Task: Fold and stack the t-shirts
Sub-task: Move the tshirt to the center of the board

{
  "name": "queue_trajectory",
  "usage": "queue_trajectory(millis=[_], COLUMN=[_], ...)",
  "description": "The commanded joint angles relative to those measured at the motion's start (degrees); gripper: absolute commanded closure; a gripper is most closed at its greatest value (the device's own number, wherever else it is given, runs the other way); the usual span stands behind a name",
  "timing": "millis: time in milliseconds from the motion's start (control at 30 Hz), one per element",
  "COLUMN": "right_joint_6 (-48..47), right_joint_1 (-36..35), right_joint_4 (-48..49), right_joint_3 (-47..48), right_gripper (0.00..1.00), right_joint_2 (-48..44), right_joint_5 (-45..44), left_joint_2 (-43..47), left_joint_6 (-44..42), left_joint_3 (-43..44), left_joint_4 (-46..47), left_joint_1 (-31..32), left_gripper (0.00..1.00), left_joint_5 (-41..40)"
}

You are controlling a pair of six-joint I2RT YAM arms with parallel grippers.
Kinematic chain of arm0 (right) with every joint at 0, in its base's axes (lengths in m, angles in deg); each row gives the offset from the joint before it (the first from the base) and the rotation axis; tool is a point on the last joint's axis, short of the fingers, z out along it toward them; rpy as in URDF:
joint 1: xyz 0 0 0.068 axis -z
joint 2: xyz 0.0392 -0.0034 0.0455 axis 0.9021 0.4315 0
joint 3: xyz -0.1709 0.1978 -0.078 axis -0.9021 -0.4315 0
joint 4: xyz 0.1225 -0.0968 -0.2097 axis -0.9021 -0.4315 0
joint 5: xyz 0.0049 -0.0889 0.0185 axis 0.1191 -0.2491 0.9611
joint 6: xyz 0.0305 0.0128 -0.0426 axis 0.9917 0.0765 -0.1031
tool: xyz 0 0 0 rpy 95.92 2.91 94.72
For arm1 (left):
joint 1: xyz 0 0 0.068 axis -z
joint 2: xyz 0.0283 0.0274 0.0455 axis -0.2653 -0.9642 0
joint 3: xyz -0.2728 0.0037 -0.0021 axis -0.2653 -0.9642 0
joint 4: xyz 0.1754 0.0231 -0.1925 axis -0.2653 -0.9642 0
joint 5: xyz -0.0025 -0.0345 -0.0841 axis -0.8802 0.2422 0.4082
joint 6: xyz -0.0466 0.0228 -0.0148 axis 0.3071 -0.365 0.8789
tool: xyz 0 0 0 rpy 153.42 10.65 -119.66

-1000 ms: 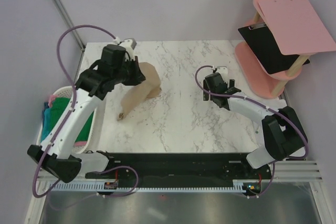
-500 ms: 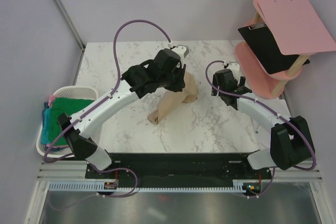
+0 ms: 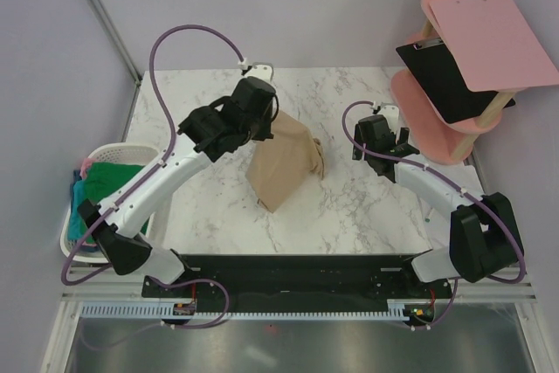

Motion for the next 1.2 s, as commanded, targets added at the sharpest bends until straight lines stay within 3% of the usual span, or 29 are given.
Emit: queue_trajectory(millis=[0, 133, 300, 567, 600, 633, 700, 733, 800, 900, 1000, 1167], right_joint_6=[-0.6, 0.0, 0.2, -0.9, -0.9, -1.0, -1.1, -1.1, -1.1, -1.0, -0.7, -0.5], right_joint_1=[0.1, 0.1, 0.1, 0.2, 0.2, 0.2, 0.2, 0.2, 0.3, 0.2, 0.3, 0.4], right_joint_4=[0.4, 1.2, 1.6, 1.5, 1.5, 1.5, 1.4, 1.5, 1.4, 1.6, 1.6, 2.1], right_joint_3=[1.4, 1.1, 0.8, -0.2, -0.4, -0.4, -0.3, -0.3, -0.2, -0.2, -0.3, -1.0], right_gripper=[0.02, 0.02, 0.02, 0.02, 0.02, 0.02, 0.02, 0.02, 0.02, 0.02, 0.02, 0.02], right_joint_2=[0.3, 0.6, 1.1, 1.0, 0.9, 0.7, 0.4, 0.2, 0.0, 0.2, 0.8, 1.0], right_joint_5=[-0.4, 0.7, 1.7, 0.2, 0.2, 0.1, -0.1, -0.1, 0.0, 0.2, 0.6, 1.3], left_joint_2=[6.6, 8.0, 3.0, -21.7, -23.9, -25.8, -29.0, -29.0, -27.1, -21.6, -15.9, -8.5], left_joint_6=[-1.4, -4.1, -4.1, -4.5, -4.5, -4.5, -3.9, -3.2, -2.9, -3.3, -3.8, -2.9], left_joint_3=[2.7, 4.8, 7.0, 12.1, 12.8, 14.2, 15.0, 14.9, 13.7, 9.6, 4.4, -6.9], left_joint_4=[-2.6, -3.0, -3.0, -2.4, -2.5, -2.6, -2.5, -2.3, -1.5, -0.2, 1.6, 8.0], left_joint_1=[-6.5, -7.1, -6.4, 0.1, 1.6, 2.4, 4.4, 4.8, 5.3, 5.2, 4.0, -3.9], left_gripper=[0.98, 0.98, 0.98, 0.97, 0.88, 0.66, 0.44, 0.26, 0.13, 0.03, 0.0, 0.0], left_joint_5=[-8.9, -10.1, -1.1, 11.7, 12.0, 12.3, 11.8, 10.8, 8.4, 3.2, 0.3, 5.2])
